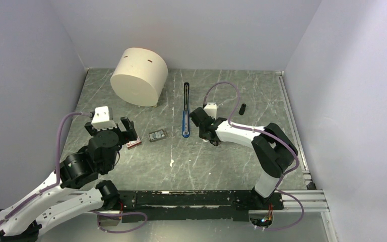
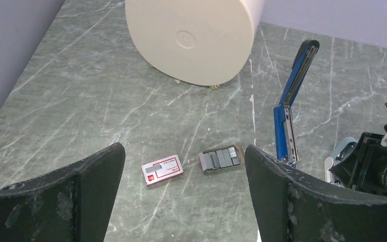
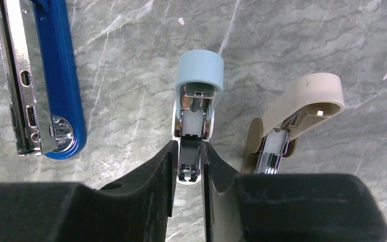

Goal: Load the staples into the stapler

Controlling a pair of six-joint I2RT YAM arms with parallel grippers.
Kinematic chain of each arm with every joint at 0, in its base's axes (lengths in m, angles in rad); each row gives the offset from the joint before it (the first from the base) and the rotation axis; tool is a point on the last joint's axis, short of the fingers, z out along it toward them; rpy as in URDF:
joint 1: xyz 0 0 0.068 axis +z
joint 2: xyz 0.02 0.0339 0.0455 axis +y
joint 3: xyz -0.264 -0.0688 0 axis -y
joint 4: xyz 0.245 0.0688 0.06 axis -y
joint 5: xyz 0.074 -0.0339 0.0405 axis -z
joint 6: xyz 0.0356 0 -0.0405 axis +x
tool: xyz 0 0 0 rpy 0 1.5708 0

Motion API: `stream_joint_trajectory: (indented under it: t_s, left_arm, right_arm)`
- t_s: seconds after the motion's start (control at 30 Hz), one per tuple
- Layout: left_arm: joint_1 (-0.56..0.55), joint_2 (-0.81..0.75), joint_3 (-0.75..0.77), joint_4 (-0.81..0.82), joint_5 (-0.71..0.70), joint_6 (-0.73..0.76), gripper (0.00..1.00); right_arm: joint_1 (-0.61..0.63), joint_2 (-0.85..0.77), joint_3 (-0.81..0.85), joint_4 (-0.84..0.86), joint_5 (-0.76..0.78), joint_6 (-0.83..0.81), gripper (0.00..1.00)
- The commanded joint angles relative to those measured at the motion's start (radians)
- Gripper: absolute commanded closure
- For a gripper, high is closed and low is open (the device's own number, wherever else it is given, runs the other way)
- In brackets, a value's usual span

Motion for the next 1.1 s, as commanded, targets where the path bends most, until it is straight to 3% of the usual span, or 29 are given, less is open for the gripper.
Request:
stream_joint_trajectory:
  t_s: [0.0, 0.43, 0.67, 0.73, 1.07]
  left_arm:
    - [-0.002, -0.001, 0.009, 0.017, -0.01, 0.011, 0.07]
    - [-0.002, 0.0, 0.009, 0.018, -0.004, 0.014, 0.07]
    - [-0.003, 0.002, 0.01, 0.019, -0.001, 0.014, 0.08]
    - [-0.003, 0.002, 0.01, 0.019, 0.0, 0.014, 0.08]
    - [-0.002, -0.005, 0.009, 0.017, -0.004, 0.012, 0.08]
  right_arm:
    - [-0.006, -0.006, -0.006, 0.03, 0.0, -0.019, 0.71]
    - [-0.007, -0.107, 0.042, 0.017, -0.03, -0.073, 0.66]
    - [0.007, -0.11, 0.039, 0.095, -0.22, -0.142, 0.82]
    - [0.035, -0.098, 0.049, 0.115, -0.243, -0.152, 0.83]
    - [0.241, 0.114, 0.261, 0.153, -0.229, -0.236, 0.66]
